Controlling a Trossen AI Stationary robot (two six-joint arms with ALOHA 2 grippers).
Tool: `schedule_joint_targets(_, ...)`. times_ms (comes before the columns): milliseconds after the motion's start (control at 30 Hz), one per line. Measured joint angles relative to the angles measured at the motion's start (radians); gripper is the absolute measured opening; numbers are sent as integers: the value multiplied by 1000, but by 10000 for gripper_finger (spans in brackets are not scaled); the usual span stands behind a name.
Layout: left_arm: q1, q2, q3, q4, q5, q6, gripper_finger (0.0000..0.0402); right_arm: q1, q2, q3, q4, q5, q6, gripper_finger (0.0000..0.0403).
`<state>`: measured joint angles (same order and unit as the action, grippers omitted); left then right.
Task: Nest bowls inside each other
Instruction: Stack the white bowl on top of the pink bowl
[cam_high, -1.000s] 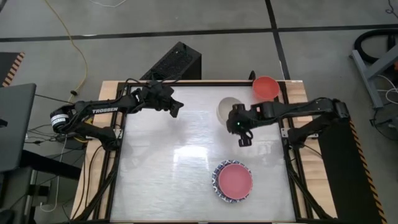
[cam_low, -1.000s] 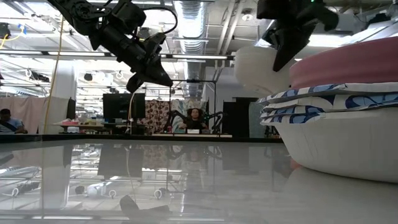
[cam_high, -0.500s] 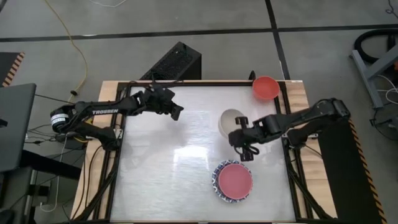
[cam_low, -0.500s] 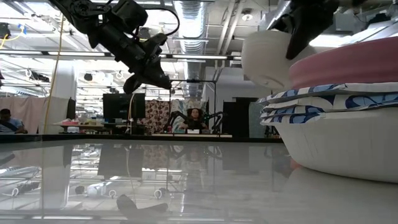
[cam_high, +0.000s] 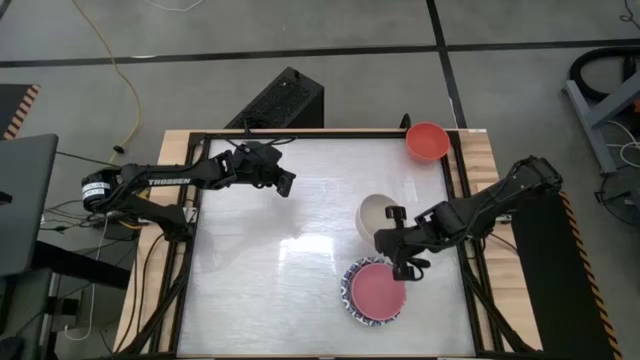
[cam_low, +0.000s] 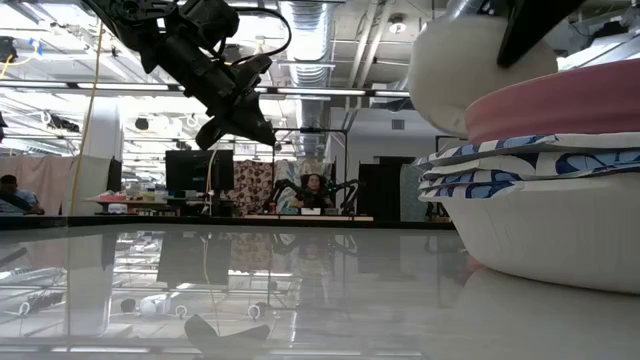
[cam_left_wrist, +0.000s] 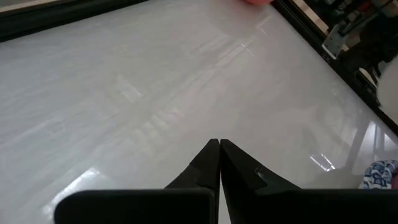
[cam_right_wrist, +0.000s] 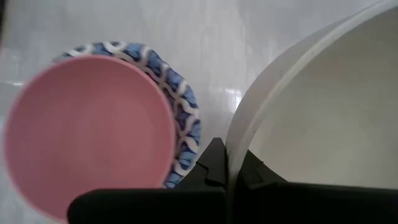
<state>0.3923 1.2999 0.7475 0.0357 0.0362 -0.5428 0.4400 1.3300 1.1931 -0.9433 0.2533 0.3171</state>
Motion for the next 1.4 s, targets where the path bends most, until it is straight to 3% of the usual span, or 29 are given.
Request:
schedule_joint_targets(500, -33, 0, 0, 0, -20, -61, 0, 130, 21, 146, -6, 51, 69, 8)
schedule_joint_targets(733, -76, 0, 0, 0, -36, -65, 0, 179, 128, 207, -74, 39, 70, 8)
schedule_joint_targets(1133, -135, 0, 0, 1, -79, -105, 0, 309, 365, 495, -351, 39, 83, 8)
schedule_joint_targets(1400, -171, 0, 0, 1, -140, -129, 0, 368, 428, 509, -389, 39, 192, 8)
